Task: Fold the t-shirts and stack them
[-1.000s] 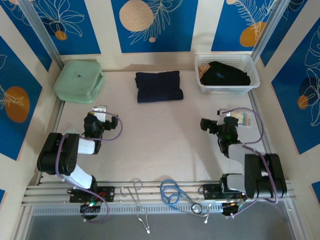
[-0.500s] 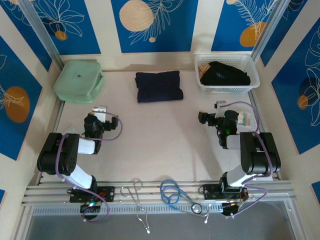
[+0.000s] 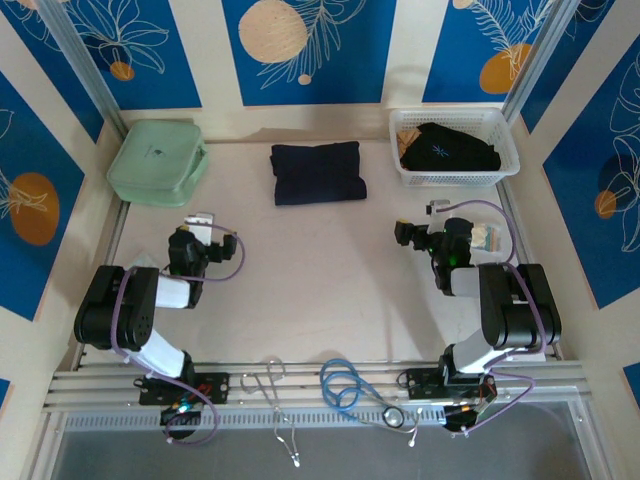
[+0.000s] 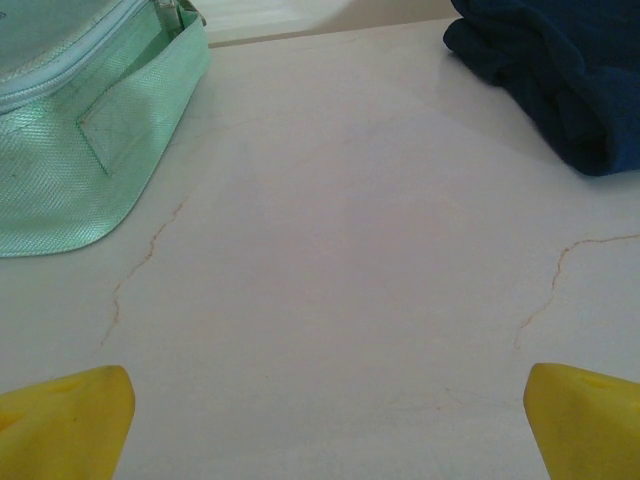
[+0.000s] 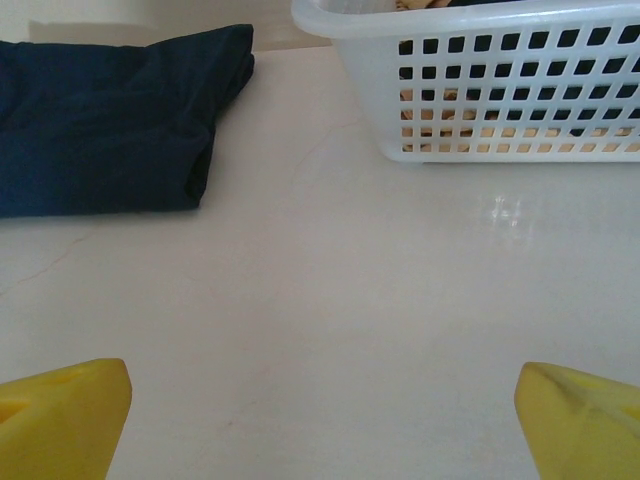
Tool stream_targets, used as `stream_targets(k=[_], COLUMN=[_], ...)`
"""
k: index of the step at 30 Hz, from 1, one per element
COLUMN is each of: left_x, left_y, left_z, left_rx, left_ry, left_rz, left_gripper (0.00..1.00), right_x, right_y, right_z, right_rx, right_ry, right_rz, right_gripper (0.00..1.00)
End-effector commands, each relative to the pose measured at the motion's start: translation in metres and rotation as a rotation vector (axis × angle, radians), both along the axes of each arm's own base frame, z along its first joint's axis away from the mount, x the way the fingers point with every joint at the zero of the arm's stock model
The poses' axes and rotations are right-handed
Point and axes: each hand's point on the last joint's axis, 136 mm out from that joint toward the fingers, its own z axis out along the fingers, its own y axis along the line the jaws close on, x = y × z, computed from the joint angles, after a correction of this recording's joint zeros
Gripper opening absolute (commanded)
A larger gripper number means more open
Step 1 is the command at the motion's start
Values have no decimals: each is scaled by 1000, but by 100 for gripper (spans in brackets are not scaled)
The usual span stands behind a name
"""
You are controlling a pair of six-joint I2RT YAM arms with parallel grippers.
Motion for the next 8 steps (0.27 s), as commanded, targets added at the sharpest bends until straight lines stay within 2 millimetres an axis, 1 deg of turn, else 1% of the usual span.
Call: stream_targets(k=[1,8], left_x=[5,5], left_y=[0,0], left_z=[9,9], left_rx=[-17,-17], left_ry=[-19,-22], left_rz=[-8,-7], left_gripper=[99,99], right_x=[0,0], right_y=[-2,-1], right_z=[1,2], right_rx=[2,2], right_ry=[-2,-5], right_rz=[-13,-12], right_gripper=[99,99])
